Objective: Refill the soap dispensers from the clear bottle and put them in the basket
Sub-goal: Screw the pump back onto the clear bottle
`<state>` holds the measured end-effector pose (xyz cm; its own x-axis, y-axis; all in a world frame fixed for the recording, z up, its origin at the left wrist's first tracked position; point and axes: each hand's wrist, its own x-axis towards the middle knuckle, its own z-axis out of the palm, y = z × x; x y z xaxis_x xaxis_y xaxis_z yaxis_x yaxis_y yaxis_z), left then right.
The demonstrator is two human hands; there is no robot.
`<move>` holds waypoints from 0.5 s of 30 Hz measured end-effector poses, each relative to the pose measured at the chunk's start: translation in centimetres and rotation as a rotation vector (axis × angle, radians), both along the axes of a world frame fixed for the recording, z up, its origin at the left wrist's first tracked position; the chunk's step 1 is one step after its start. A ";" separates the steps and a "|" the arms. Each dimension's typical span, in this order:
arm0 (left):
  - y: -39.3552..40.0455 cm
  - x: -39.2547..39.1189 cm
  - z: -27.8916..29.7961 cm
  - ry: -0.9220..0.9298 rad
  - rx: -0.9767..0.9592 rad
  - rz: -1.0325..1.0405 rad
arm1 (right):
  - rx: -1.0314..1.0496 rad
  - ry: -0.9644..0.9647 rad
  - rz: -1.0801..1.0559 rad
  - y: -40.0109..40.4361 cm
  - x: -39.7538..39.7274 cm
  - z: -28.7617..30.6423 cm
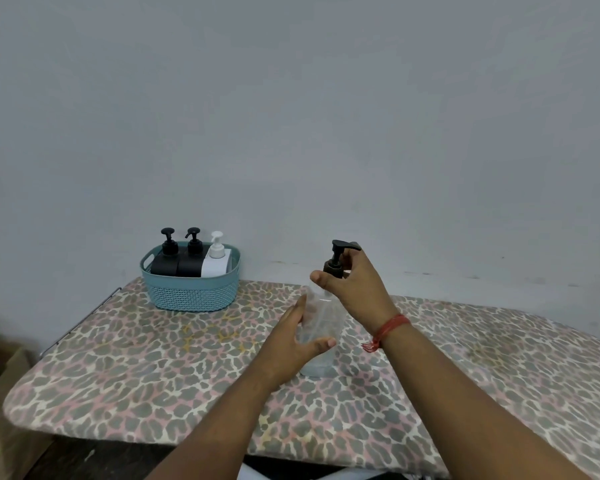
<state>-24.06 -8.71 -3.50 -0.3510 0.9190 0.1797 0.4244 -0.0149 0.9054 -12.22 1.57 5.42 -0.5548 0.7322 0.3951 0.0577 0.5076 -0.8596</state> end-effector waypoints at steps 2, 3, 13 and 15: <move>-0.1 -0.2 0.1 -0.007 0.000 0.005 | -0.056 0.042 0.109 0.4 0.5 0.2; -0.1 -0.2 0.1 -0.009 0.001 0.007 | -0.093 0.065 0.179 0.5 0.8 0.3; 0.0 -0.3 -0.1 0.002 0.001 0.009 | -0.047 0.120 0.147 0.3 0.7 0.4; 0.0 -0.3 -0.1 0.005 -0.006 0.005 | -0.043 0.131 0.108 0.2 0.5 0.0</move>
